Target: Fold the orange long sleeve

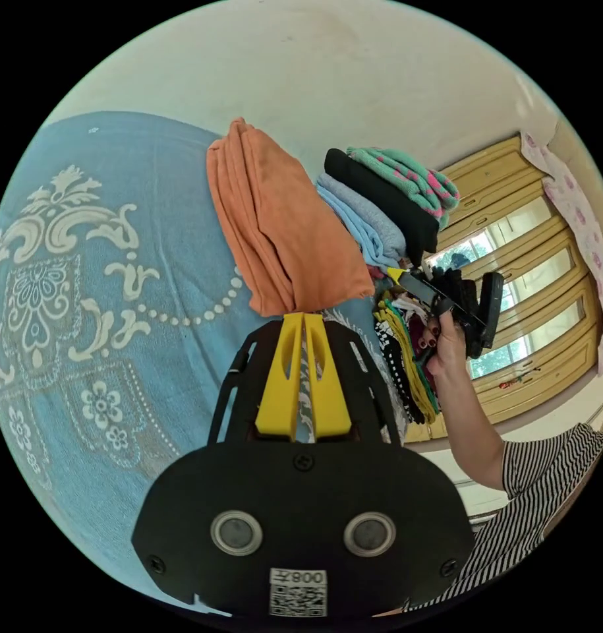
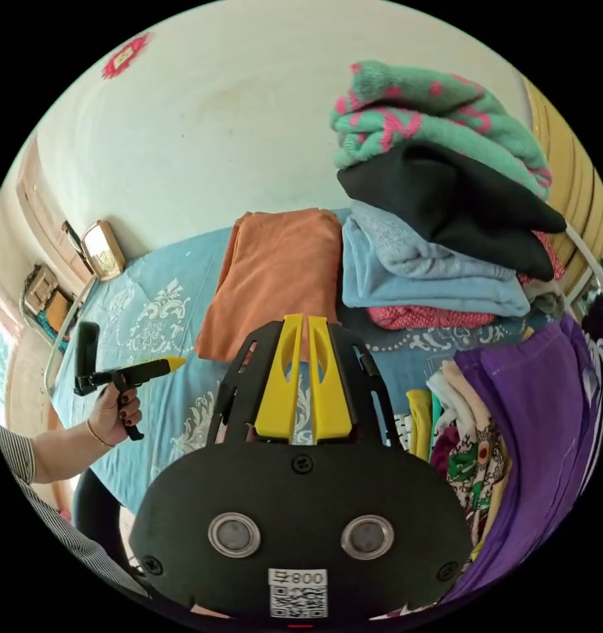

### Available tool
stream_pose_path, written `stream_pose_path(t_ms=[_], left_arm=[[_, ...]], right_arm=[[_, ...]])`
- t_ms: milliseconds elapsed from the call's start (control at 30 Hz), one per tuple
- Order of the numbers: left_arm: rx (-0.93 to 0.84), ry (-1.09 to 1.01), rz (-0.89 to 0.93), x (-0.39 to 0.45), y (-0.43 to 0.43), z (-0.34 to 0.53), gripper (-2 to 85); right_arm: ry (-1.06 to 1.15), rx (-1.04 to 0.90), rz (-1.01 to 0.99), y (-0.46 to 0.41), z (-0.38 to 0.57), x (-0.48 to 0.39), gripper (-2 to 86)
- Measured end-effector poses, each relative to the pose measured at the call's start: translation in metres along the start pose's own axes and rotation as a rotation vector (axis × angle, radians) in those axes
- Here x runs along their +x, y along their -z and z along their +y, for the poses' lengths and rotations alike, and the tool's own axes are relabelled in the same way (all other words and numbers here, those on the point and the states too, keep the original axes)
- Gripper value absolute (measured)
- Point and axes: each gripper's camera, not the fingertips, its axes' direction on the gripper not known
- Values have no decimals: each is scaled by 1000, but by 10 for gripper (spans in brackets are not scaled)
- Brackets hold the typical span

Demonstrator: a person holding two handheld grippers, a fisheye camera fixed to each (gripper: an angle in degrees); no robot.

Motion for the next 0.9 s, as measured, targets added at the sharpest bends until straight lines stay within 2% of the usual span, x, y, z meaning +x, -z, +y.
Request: stream_pose_path(t_ms=[100, 167, 300, 400, 533, 633, 767, 900], left_arm=[[-94, -43, -61, 9, -29, -26, 3], [-161, -49, -90, 12, -46, -36, 2], [-131, -68, -38, 27, -32, -24, 3], [-120, -102, 35, 39, -10, 11, 6], [-216, -71, 117, 41, 13, 89, 17], [-301, 8, 169, 42, 24, 142, 25], [-348, 79, 235, 58, 27, 183, 40], [-372, 20, 312, 90, 16, 185, 45]], right_arm=[[117, -132, 135, -38, -23, -25, 7], [163, -293, 272, -82, -33, -29, 4], [181, -286, 306, -73, -39, -24, 2], [142, -244, 228, -28, -41, -8, 3], [102, -80, 130, 84, -11, 13, 8], [80, 11, 185, 168, 19, 34, 20], [-9, 33, 324, 254, 36, 84, 66], [-92, 16, 339, 299, 37, 135, 79]])
